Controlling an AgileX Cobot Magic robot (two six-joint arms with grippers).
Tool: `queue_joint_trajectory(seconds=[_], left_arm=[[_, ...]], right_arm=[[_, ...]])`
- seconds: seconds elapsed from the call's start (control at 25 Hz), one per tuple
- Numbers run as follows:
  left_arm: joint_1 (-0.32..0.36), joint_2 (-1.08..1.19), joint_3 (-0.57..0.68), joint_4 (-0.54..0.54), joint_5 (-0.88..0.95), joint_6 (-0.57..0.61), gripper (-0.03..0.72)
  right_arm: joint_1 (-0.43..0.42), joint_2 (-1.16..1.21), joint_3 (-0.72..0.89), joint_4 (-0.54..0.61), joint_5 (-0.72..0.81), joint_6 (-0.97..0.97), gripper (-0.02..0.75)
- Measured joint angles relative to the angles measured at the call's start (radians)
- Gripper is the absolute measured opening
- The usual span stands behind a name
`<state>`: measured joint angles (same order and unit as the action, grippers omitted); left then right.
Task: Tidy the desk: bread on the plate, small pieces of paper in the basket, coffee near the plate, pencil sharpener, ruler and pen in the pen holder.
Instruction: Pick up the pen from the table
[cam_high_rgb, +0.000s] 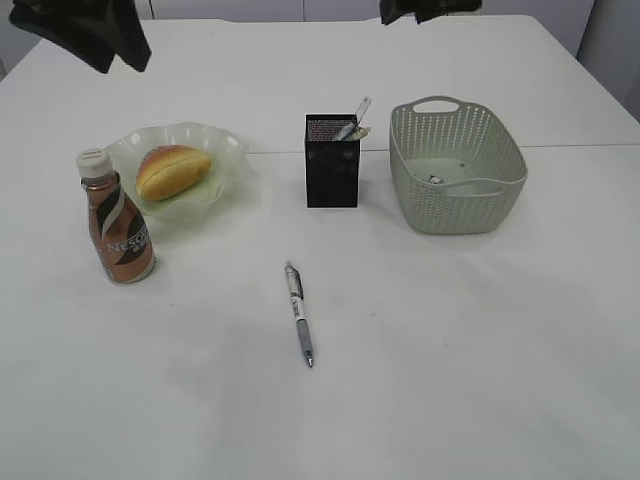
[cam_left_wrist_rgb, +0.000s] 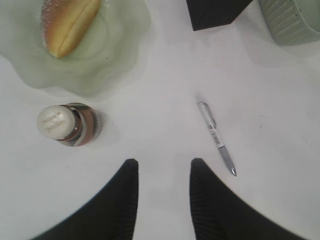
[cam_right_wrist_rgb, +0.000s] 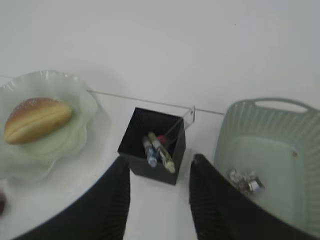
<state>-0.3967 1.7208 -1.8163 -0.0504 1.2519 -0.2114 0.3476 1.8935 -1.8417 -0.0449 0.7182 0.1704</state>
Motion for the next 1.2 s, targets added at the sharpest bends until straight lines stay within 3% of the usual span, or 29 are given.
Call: queue_joint_trajectory(seconds=[0.24,0.52,1.2], left_arm=[[-0.092,0.035,0.000,-0.003,0.000,-0.085,0.276],[-0.120,0.167,0.000,-0.005,-0.004,-0.180,0.286],[-0.218,0.417,0.000,-0.045,-0.109,-0.388,0.288]], right_arm=[[0.000,-0.075,-0.002,0.019,0.279,0.000,0.330],[0.000,-0.080,-0.002,-0.030,0.504,0.001,0.330],[0.000,-0.080,-0.002,-0.016,0.529,0.001,0.329]])
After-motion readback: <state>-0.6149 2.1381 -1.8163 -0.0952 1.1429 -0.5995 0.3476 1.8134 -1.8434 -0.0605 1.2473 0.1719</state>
